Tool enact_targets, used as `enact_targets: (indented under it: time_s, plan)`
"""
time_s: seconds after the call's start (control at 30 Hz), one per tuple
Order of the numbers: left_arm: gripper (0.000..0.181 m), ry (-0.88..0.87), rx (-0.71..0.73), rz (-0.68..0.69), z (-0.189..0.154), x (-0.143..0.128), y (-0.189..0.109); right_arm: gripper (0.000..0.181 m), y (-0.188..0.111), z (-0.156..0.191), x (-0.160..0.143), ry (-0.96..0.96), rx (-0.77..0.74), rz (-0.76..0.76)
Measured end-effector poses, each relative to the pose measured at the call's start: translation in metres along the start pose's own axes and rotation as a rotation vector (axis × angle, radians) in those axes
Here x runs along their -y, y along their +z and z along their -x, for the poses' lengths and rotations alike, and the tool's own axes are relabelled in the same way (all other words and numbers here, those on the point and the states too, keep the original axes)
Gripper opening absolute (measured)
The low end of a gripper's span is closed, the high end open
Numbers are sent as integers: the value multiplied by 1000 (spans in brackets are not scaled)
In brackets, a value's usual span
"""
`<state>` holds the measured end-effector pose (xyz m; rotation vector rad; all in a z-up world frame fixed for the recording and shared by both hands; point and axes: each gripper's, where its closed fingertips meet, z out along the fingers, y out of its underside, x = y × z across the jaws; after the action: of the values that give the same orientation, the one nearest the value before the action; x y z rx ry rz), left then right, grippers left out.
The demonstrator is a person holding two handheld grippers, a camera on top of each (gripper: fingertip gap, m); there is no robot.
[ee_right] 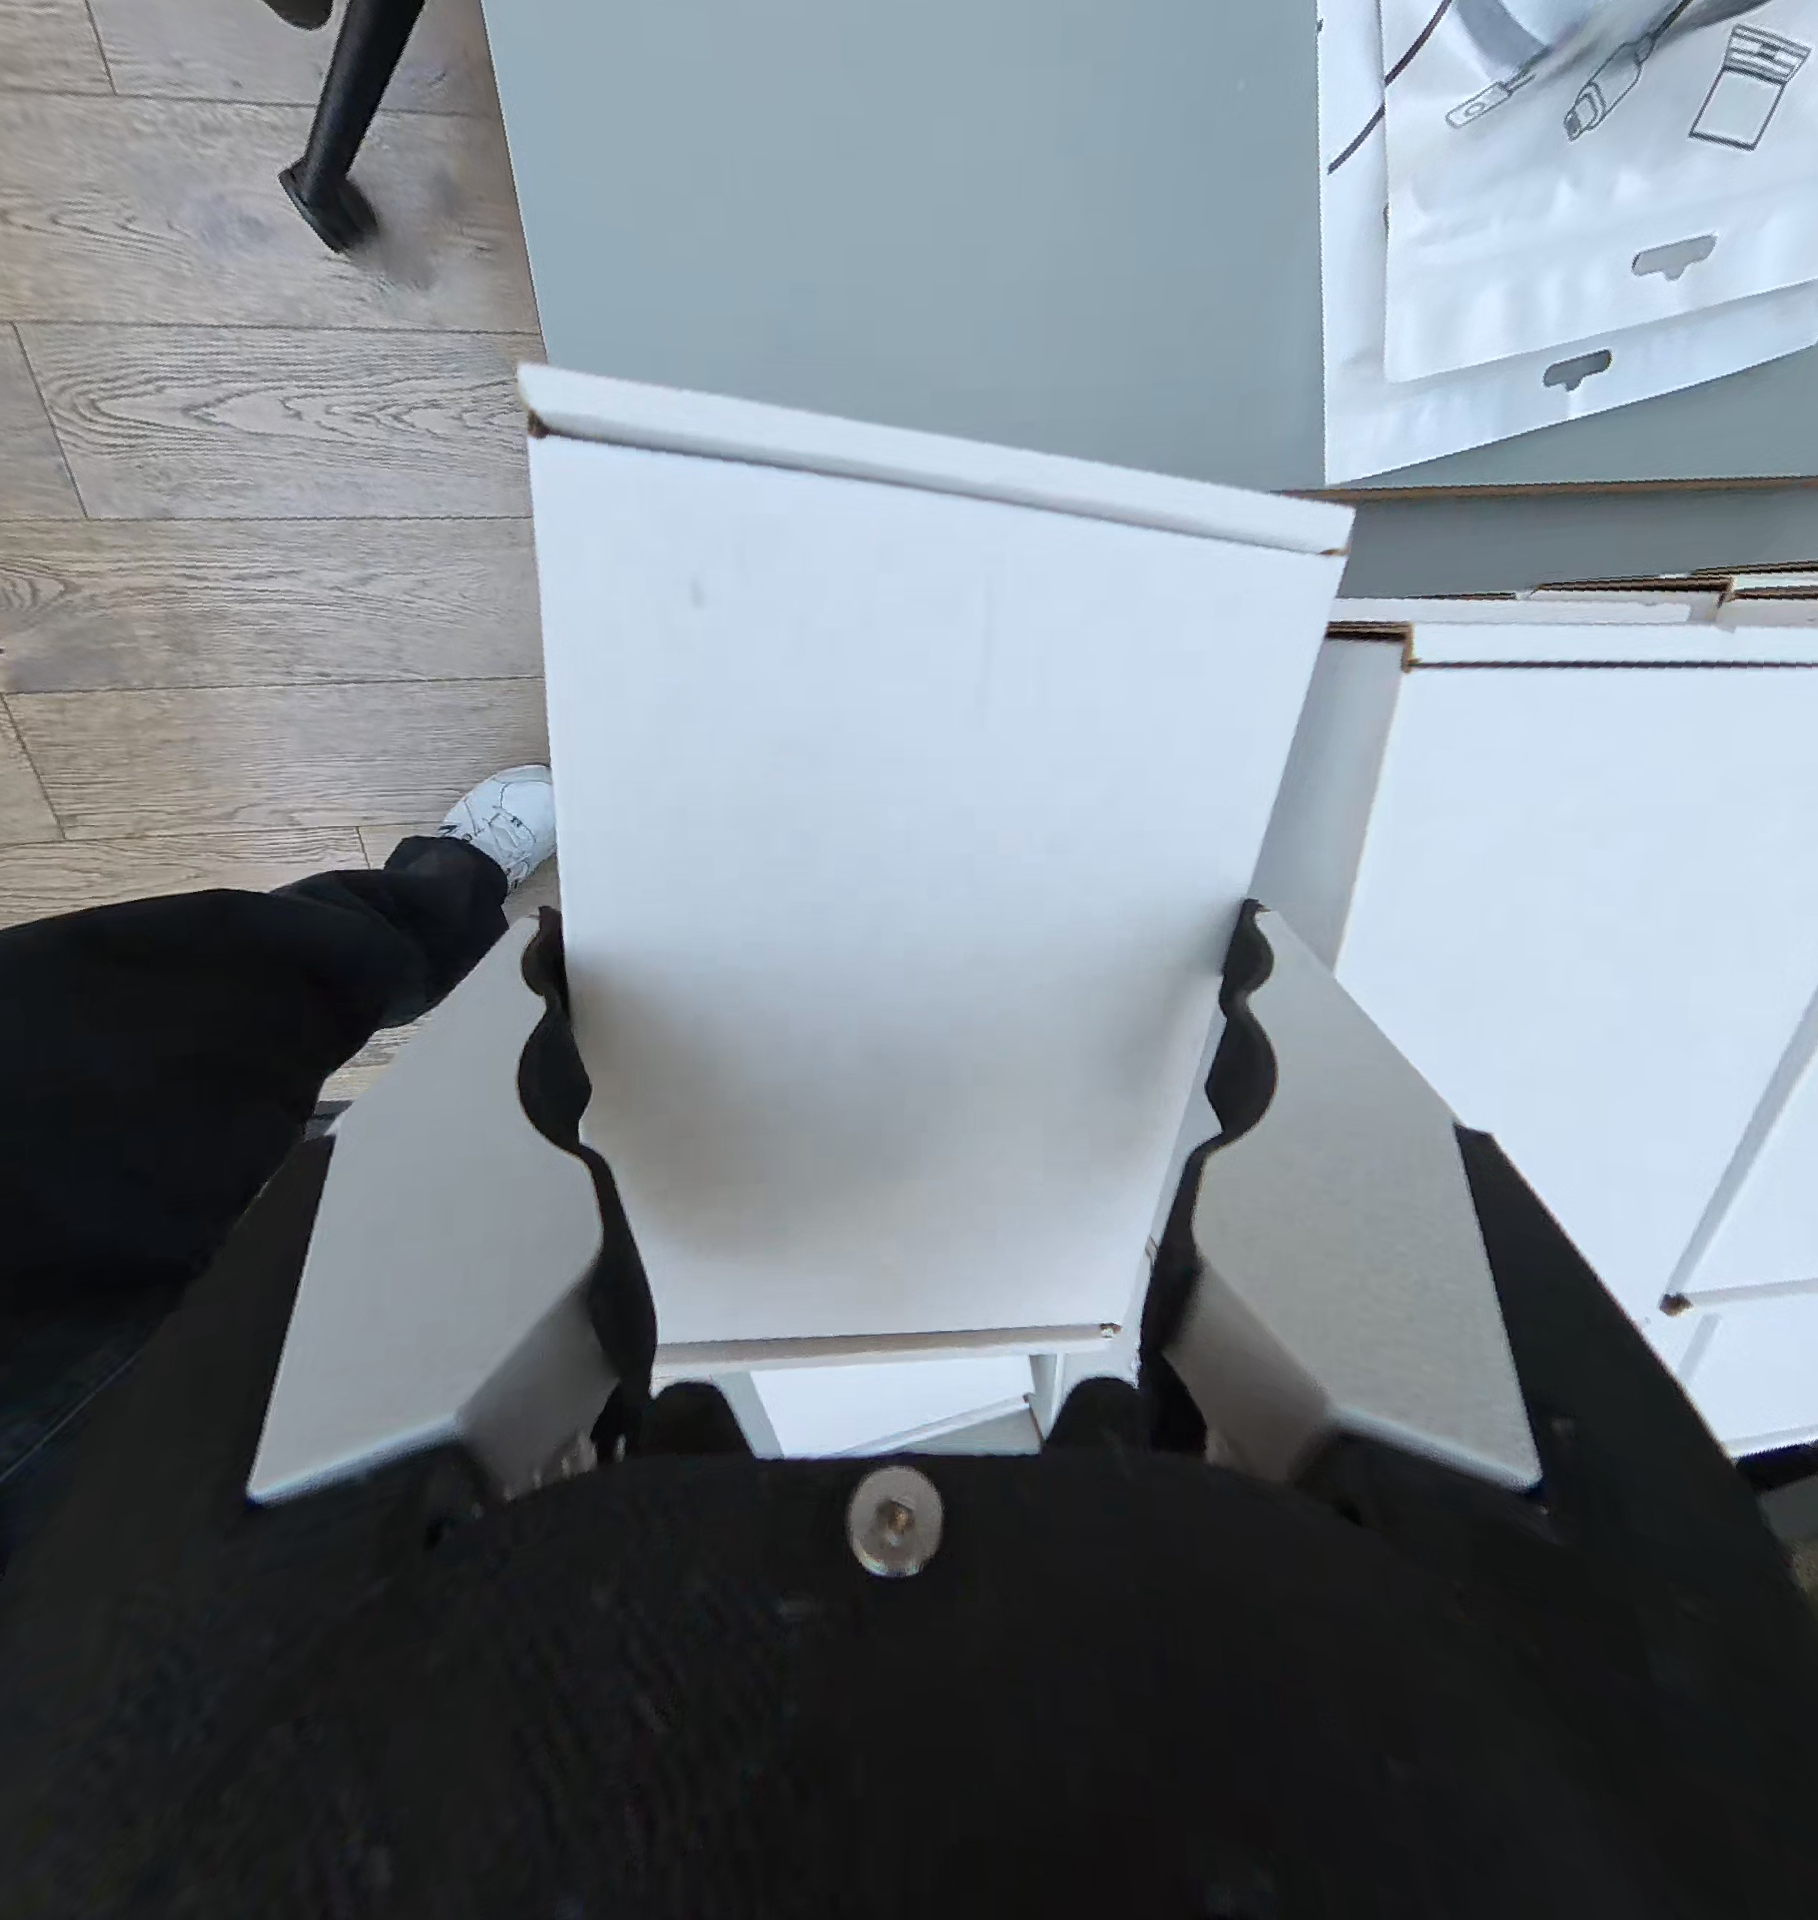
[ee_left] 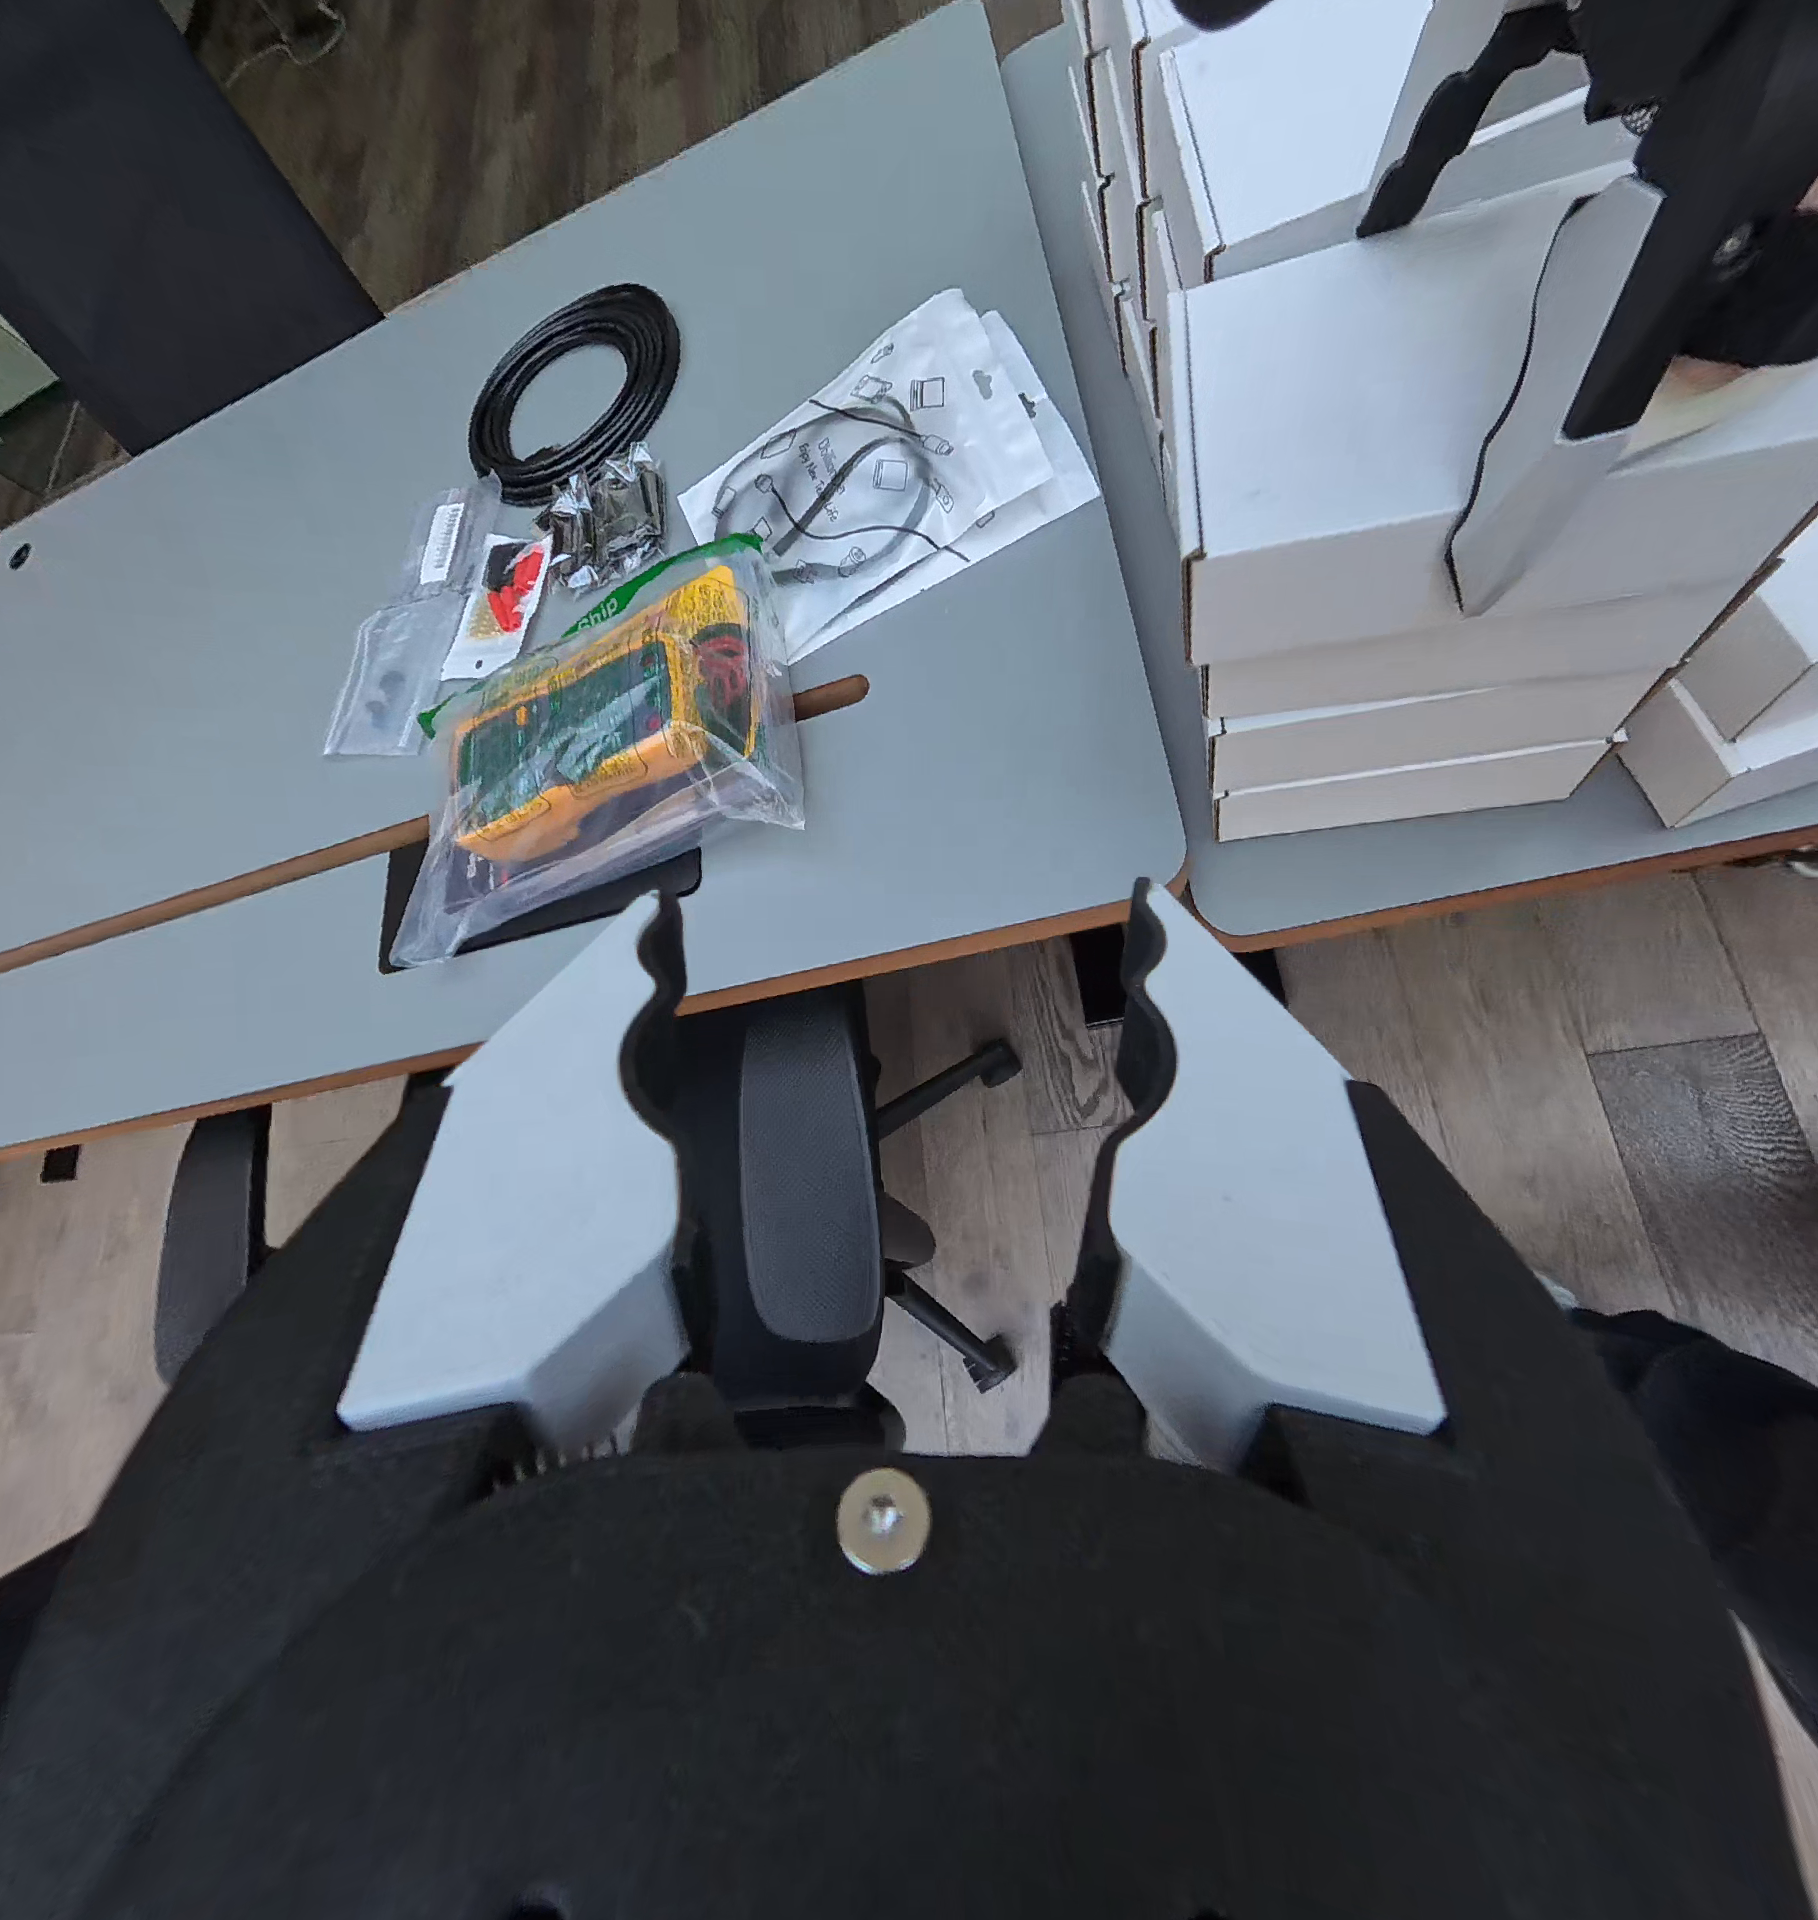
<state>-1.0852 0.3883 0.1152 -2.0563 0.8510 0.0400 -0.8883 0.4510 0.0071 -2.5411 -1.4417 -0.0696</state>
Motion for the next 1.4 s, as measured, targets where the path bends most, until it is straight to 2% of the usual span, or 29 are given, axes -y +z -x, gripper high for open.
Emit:
enact_targets:
  time_s: [0.13, 0.23, 0.3, 0.4, 0.57, 0.67, 0.73, 0.8, 0.87, 1.03, 1.1, 1.17, 1.27, 1.4]
  plan:
    - [81, -80, -40, -28, -6, -19, -7, 123, 1, -2, 0, 14, -14, -9]
    - [78, -123, -83, -47, -15, -27, -1, 123, -3, 1, -3, 51, 5, -20]
    - [78, -130, -145, -77, -26, -22, 5, 123, -16, 2, -5, 80, 3, -76]
    - [77, -69, -288, -166, -53, 7, 17, 123, -52, -6, -27, 137, -38, -137]
    - [82, 268, -605, -249, -119, 59, 52, 123, -126, -23, -115, 381, -29, -250]
    - [88, 537, -723, -200, -151, 76, 89, 123, -158, -32, -175, 518, -53, -267]
    - [92, 752, -752, -129, -165, 75, 119, 122, -174, -34, -208, 584, -95, -270]
    - [94, 954, -756, -65, -174, 66, 148, 123, -183, -30, -232, 641, -118, -280]
    - [101, 1067, -768, -29, -183, 61, 169, 123, -185, -19, -249, 690, -107, -286]
    - [119, 1188, -905, 52, -208, 48, 180, 123, -179, 7, -288, 756, -94, -248]
    - [123, 1255, -873, 103, -205, 40, 194, 123, -175, 15, -297, 775, -87, -239]
    - [127, 1238, -866, 154, -206, 34, 201, 123, -171, 21, -303, 785, -82, -229]
    - [127, 1150, -861, 198, -208, 33, 197, 123, -169, 24, -305, 790, -75, -233]
    - [127, 900, -810, 340, -205, 27, 185, 123, -166, 21, -304, 799, -75, -244]
